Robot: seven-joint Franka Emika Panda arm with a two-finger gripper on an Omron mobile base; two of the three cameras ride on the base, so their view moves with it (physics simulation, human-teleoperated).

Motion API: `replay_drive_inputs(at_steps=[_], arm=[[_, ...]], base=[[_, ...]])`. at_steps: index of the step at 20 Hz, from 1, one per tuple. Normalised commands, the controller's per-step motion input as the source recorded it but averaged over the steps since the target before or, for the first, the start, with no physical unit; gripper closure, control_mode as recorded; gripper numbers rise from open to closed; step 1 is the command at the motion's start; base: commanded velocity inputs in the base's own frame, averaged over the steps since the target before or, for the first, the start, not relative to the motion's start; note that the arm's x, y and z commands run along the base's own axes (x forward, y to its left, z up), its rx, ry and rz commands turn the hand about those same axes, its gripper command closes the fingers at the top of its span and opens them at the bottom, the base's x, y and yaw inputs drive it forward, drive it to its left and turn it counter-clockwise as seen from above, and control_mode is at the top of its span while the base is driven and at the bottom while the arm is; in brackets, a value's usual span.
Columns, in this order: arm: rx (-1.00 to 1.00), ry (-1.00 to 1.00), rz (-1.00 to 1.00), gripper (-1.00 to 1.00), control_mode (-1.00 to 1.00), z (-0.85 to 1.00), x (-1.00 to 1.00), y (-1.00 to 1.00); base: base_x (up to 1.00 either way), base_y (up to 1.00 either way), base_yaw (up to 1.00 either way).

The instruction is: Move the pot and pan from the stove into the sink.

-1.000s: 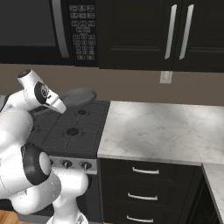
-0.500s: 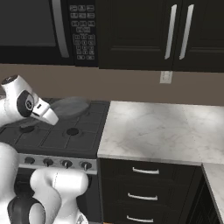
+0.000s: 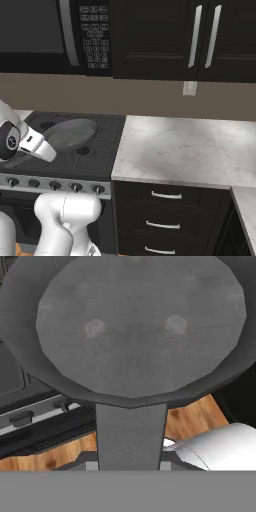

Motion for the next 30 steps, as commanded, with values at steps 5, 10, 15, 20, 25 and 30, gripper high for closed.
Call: replay_drive_inputs(at_steps=[5, 10, 15, 20, 25, 30], arm=[[0.00, -0.08, 0.05, 1.00, -1.00, 0.22, -0.99, -0.08], [0.01, -0.38, 0.02, 1.00, -1.00, 0.19, -0.57, 0.00], [0.00, 0.00, 0.00, 1.00, -1.00, 0.00, 0.00, 0.00], [0.00, 0.00, 0.00, 1.00, 1.00, 0.00, 0.00, 0.00], [0.00, 0.00, 0.00, 1.00, 1.00, 0.00, 0.00, 0.00], [0.00, 0.00, 0.00, 1.00, 1.00, 0.00, 0.00, 0.00]], base=[[0.00, 0.00, 0.00], [0.00, 0.00, 0.00], [0.00, 0.00, 0.00], [-0.02, 0.00, 0.00], [-0.19, 0.00, 0.25], [-0.17, 0.00, 0.44]])
